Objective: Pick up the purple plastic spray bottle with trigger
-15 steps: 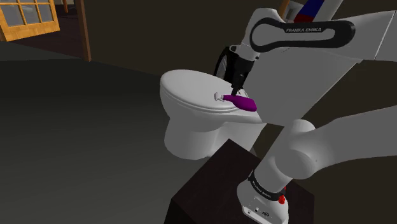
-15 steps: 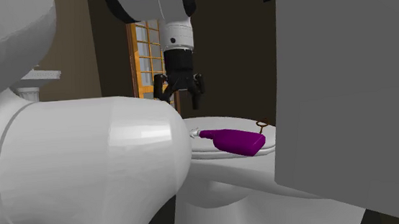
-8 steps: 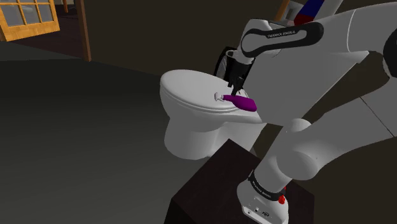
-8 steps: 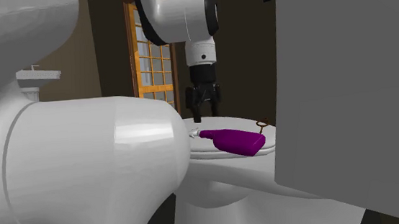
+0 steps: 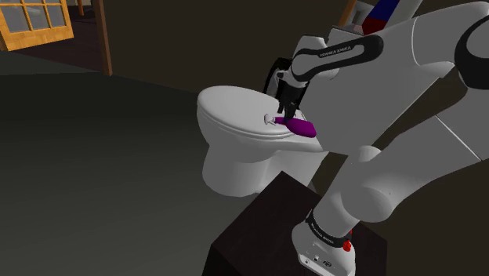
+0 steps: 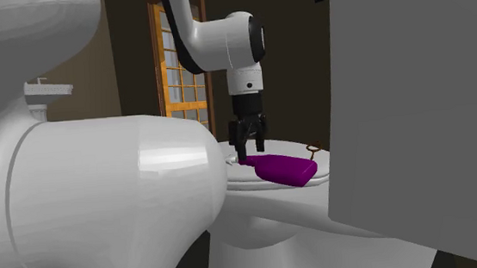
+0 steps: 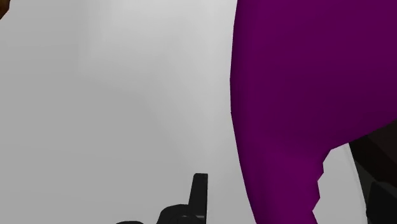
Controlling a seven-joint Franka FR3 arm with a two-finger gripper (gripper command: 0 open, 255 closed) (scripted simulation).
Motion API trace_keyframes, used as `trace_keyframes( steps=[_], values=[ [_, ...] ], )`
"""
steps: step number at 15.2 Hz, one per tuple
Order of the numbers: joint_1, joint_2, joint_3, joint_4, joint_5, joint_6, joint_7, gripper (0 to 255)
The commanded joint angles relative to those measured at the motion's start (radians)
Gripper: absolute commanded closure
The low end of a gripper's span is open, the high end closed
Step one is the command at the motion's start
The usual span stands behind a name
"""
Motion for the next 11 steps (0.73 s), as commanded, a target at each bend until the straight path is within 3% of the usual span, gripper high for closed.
trace_keyframes(
  steps=[1,2,3,11],
  values=[
    [0.001,0.011,-0.007,-0.011,0.001,0.022,-0.003,0],
    [0.001,0.011,-0.007,-0.011,0.001,0.022,-0.003,0],
    [0.001,0.01,-0.007,-0.012,0.0,0.023,-0.003,255],
    [0.002,0.013,-0.008,-0.011,0.001,0.024,-0.003,255]
  ],
)
